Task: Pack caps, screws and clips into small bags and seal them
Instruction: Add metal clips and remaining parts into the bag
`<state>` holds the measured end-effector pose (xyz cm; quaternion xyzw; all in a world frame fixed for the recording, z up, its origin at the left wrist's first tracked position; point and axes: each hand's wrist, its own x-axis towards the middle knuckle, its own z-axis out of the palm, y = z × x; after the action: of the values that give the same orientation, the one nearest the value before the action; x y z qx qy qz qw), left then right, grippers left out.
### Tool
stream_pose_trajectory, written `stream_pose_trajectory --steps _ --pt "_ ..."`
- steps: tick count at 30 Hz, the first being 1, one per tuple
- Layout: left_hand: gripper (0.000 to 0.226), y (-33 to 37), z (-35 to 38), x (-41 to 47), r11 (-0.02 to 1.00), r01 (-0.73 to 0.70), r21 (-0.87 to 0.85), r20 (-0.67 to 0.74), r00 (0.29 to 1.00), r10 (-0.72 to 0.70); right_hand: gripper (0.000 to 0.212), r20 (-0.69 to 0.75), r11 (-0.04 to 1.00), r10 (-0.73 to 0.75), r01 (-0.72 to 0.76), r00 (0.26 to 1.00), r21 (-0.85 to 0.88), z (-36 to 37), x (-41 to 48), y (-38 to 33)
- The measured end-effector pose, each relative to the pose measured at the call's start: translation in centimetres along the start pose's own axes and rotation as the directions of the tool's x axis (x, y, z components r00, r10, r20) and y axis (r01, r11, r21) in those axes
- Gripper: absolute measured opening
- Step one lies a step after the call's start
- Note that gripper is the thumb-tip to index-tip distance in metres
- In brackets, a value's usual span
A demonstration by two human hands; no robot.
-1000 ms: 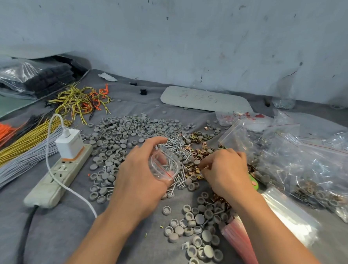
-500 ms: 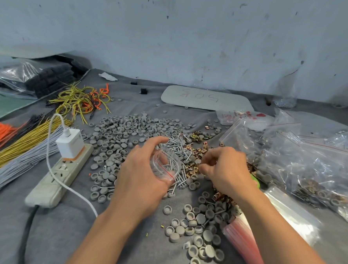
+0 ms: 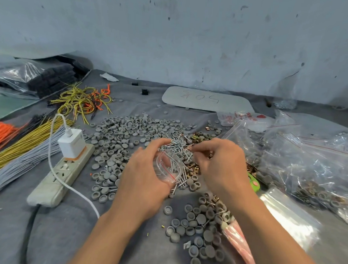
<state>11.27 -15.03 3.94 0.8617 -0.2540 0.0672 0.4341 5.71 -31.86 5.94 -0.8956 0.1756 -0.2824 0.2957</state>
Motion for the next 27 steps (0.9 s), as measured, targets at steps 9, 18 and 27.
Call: stream_pose_trajectory --steps 9,18,27 --pt "0.082 -0.2 0.1 -0.1 1.000 -0.001 -0.012 0.000 1.000 0.001 0.022 0.181 0.840 0.127 -0.009 0.975 -0.542 2.6 1.7 3.6" --pt "0.080 -0.6 -0.3 0.0 1.000 0.001 0.009 -0.002 1.000 -0.001 0.028 0.140 0.845 0.095 -0.005 0.986 -0.534 3.5 2.2 4.3" --pt "0.082 -0.4 0.0 0.0 1.000 -0.012 0.028 0.003 1.000 0.012 0.016 0.165 0.798 0.082 0.035 0.983 -0.602 3.6 2.1 3.9"
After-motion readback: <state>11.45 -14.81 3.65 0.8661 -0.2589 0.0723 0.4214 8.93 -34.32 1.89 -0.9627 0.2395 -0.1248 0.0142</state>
